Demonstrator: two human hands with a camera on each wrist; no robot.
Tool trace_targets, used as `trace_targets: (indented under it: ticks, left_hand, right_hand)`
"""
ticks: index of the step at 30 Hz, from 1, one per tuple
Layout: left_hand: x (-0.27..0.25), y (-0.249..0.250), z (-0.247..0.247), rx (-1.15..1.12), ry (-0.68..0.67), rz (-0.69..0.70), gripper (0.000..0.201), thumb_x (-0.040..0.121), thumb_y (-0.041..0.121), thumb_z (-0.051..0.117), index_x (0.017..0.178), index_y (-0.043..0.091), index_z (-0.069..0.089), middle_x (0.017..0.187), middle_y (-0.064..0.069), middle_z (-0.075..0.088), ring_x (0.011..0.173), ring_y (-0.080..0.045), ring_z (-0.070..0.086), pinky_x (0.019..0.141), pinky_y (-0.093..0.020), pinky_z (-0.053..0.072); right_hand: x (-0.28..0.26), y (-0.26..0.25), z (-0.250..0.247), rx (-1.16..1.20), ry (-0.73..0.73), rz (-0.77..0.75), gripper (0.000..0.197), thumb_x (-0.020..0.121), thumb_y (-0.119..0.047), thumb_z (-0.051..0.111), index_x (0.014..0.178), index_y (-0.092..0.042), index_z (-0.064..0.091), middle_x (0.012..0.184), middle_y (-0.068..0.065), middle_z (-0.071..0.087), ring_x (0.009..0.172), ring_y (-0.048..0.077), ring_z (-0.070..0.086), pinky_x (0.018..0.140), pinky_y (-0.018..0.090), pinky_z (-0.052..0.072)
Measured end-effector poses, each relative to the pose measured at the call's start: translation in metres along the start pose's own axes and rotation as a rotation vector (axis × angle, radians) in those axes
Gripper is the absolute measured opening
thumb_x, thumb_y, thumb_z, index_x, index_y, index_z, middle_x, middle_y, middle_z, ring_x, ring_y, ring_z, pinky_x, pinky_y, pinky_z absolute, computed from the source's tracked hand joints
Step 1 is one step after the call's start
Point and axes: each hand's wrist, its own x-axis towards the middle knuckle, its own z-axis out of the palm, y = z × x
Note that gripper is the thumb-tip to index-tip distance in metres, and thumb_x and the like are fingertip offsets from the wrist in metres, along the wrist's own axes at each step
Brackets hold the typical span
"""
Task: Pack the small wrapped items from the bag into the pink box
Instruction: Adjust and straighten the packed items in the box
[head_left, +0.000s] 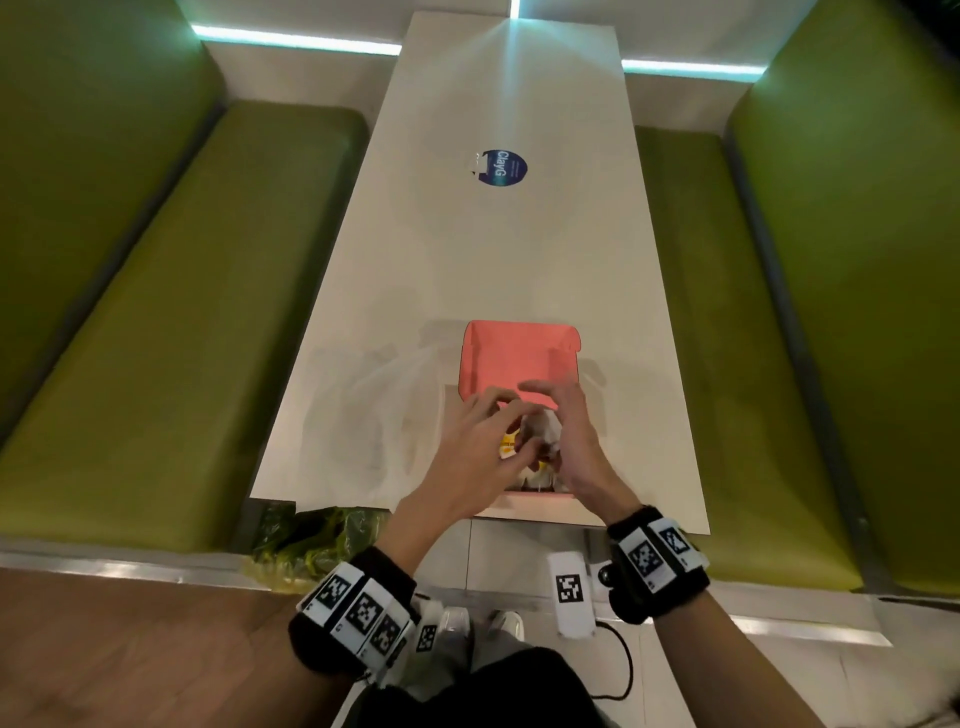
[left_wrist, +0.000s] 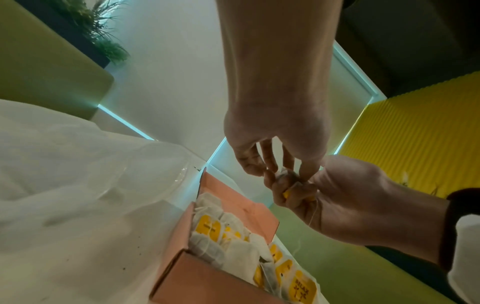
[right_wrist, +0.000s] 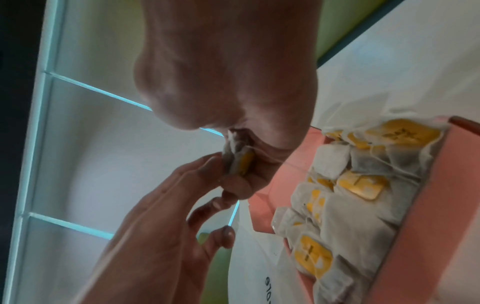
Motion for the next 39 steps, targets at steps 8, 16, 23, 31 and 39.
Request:
trace_targets:
  ticks: [8, 16, 23, 31, 39]
  left_hand:
    - [0.011, 0.004, 0.001, -0.106, -0.059, -0.074, 0.031, 0.092, 0.021, 0.065, 0.12, 0.03, 0.058, 0.108, 0.012, 0.056, 0.097, -0.016, 0.05, 0.087, -0.035, 0.047]
    - [0.015, 0.003, -0.011, -0.653, 0.029, -0.298, 0.021, 0.091, 0.004, 0.066, 0.107, 0.013, 0.056, 0.103, -0.007, 0.064, 0.089, -0.02, 0.066, 0.075, -0.03, 0.056]
    - [0.015, -0.005, -0.025, -0.873, -0.07, -0.48, 0.029, 0.093, -0.004, 0.059, 0.117, 0.005, 0.046, 0.105, -0.016, 0.065, 0.078, -0.018, 0.063, 0.073, -0.032, 0.054]
    - [0.007, -0.01, -0.023, -0.748, -0.08, -0.417, 0.016, 0.1, 0.023, 0.054, 0.107, 0.01, 0.06, 0.106, -0.004, 0.066, 0.096, -0.026, 0.063, 0.083, -0.041, 0.054]
    - [0.002, 0.0, -0.016, -0.638, 0.113, -0.201, 0.005, 0.093, 0.008, 0.067, 0.092, 0.005, 0.063, 0.081, 0.001, 0.068, 0.075, -0.022, 0.068, 0.073, -0.044, 0.056]
  right_hand:
    - [0.001, -0.008, -0.002, -0.052, -0.071, 0.035, 0.062, 0.1, -0.062, 0.012, 0.117, -0.024, 0.058, 0.084, 0.004, 0.062, 0.065, 0.015, 0.053, 0.057, 0.029, 0.042]
    - [0.006, 0.006, -0.014, -0.121, 0.007, -0.027, 0.032, 0.106, -0.032, 0.037, 0.106, -0.016, 0.065, 0.082, 0.004, 0.063, 0.061, 0.015, 0.055, 0.05, 0.029, 0.04]
    - [0.004, 0.0, -0.031, -0.352, -0.072, -0.307, 0.026, 0.089, -0.016, 0.066, 0.113, -0.026, 0.068, 0.104, -0.005, 0.064, 0.083, 0.011, 0.059, 0.077, 0.022, 0.05]
    - [0.004, -0.01, -0.031, -0.536, -0.157, -0.314, 0.012, 0.087, -0.008, 0.07, 0.091, -0.019, 0.071, 0.092, -0.009, 0.069, 0.088, 0.004, 0.061, 0.08, 0.017, 0.045]
    - [0.001, -0.029, -0.031, -0.512, -0.073, -0.334, 0.011, 0.089, -0.009, 0.07, 0.095, -0.017, 0.074, 0.088, -0.009, 0.071, 0.084, 0.007, 0.064, 0.076, 0.02, 0.05]
